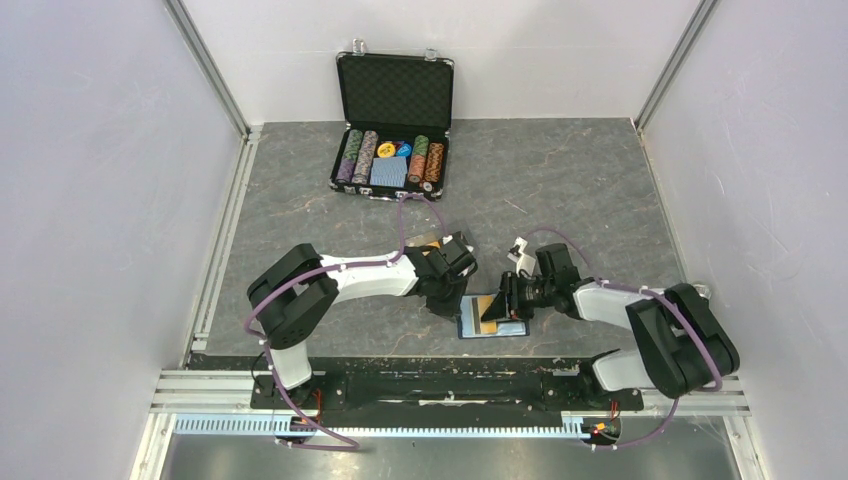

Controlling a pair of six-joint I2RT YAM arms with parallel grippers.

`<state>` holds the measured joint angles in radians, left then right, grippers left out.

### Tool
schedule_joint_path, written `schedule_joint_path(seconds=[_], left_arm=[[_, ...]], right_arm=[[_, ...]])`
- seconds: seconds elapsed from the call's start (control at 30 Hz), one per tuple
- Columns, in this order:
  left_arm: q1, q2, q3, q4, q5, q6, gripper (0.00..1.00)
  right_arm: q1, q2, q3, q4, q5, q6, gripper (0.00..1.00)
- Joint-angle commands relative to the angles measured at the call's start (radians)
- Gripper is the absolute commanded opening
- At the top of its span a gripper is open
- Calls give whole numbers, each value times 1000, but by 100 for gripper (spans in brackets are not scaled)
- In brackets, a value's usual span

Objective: Put the credit cards into the card holder
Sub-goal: Insert the credit card into the card holder, then move the storage box to the center of the board.

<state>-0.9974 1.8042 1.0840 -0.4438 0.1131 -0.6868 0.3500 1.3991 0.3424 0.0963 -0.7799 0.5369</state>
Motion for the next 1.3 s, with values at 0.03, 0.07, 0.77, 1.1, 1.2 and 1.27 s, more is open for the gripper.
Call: schedule_joint_path(seconds=[0.03,0.07,0.77,1.1,1.2,1.27], left_arm=[[-10,2,30,45,-6,23,2],[-10,5,33,44,-5,24,2],[-10,116,116,132,125,-9,2],[-8,38,110,90,56,8,6],[-5,-19,103,27,-26,28,13],[-1,-63,95,2,-66,35,20]], right_arm=[[12,-87,86,-271,214,-109,45],[14,-95,104,-312,236,-124,50],[45,-28,83,-228,169,-93,44],[54,-39,102,-236,139,-70,53],[57,-82,176,-368,239,-137,67],[58,-106,215,-434,287,-173,73]])
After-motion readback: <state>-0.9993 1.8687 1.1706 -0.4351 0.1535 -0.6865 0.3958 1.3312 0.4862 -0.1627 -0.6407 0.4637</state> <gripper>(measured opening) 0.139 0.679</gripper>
